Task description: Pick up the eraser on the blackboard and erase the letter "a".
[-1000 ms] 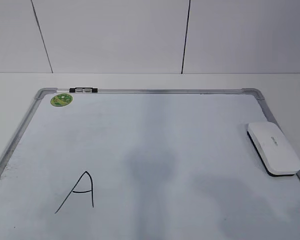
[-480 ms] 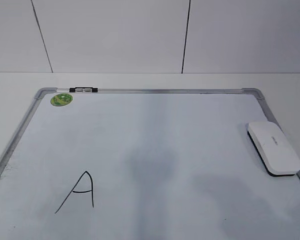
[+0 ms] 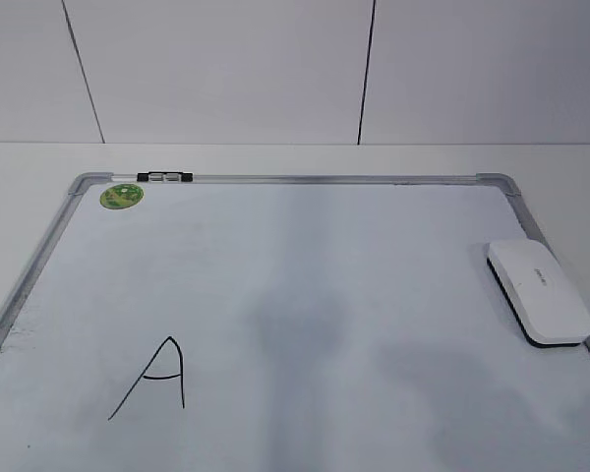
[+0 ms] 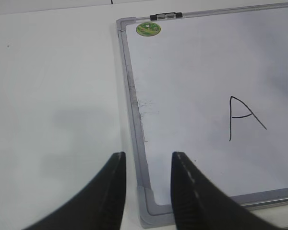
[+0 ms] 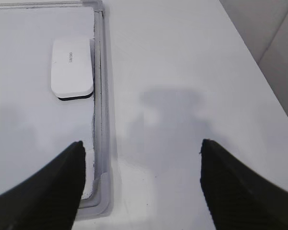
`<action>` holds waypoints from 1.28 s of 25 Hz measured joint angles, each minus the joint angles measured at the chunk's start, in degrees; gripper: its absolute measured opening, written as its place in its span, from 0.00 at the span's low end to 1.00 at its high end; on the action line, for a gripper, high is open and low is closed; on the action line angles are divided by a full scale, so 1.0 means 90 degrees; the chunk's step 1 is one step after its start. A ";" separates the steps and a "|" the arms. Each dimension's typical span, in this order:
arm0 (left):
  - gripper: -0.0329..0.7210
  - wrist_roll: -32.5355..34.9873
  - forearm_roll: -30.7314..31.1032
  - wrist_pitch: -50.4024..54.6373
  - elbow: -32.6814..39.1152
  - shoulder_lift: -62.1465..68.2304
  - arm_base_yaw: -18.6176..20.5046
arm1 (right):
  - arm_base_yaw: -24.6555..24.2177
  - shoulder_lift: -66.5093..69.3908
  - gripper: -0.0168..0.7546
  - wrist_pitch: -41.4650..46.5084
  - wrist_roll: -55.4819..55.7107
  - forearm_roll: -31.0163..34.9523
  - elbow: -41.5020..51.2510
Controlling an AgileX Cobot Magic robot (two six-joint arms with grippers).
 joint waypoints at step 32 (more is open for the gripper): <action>0.36 0.0000 -0.0011 0.0000 0.0000 0.0000 0.0000 | 0.0000 0.0000 0.79 0.0000 -0.0625 0.0877 0.0000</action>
